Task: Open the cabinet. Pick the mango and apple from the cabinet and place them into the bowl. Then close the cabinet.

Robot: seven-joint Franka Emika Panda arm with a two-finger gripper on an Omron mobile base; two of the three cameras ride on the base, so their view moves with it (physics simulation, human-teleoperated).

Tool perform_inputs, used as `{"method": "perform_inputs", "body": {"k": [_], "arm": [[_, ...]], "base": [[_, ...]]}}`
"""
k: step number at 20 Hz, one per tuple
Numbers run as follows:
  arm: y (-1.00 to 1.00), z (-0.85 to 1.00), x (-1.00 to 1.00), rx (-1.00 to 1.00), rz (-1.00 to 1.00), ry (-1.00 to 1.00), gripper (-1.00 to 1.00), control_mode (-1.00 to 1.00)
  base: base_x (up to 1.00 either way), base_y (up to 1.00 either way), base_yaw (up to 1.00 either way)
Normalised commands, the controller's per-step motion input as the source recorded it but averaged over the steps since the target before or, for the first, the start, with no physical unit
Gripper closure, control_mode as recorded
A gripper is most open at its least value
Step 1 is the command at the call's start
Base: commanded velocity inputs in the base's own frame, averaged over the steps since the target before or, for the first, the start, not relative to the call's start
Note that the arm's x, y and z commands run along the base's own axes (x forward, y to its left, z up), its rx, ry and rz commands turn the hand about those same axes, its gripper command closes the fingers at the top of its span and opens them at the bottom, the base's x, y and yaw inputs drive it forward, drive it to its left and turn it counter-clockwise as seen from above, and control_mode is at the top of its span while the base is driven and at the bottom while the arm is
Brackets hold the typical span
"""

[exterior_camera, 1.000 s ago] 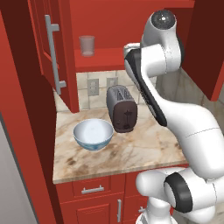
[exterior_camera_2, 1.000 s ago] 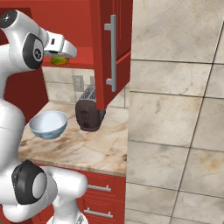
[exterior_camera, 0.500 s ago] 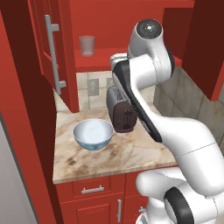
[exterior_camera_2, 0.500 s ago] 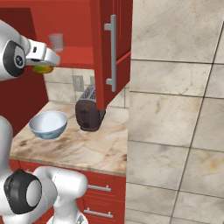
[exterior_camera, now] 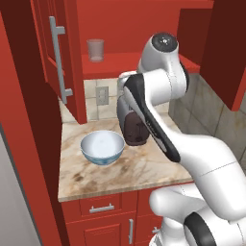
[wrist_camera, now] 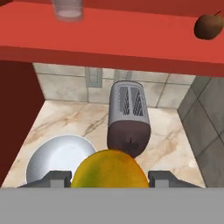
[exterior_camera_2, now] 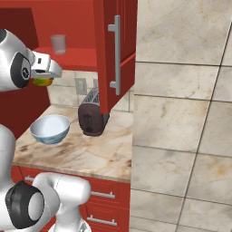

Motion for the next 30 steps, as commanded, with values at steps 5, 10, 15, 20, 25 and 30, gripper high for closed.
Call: {"method": "perform_inputs", "body": {"k": [5, 10, 15, 20, 25, 30], "arm": [[0.11, -0.40, -0.06, 0.00, 0.20, 0.08, 1.00, -1.00], [0.25, -0.58, 0.00, 0.00, 0.22, 0.02, 1.00, -1.00], [0.30, -0.46, 0.01, 0.00, 0.18, 0.04, 1.00, -1.00], [0.14, -0.21, 0.18, 0.00, 0.07, 0.09, 1.00, -1.00], [0.15, -0.32, 0.30, 0.00, 0.04, 0.07, 1.00, -1.00], [0.18, -0.40, 0.37, 0.00, 0.03, 0.03, 1.00, -1.00]], "base": [[0.00, 0.00, 0.00], [0.00, 0.00, 0.00], [0.00, 0.00, 0.00], [0.00, 0.00, 0.00], [0.00, 0.00, 0.00], [0.00, 0.00, 0.00]]}}
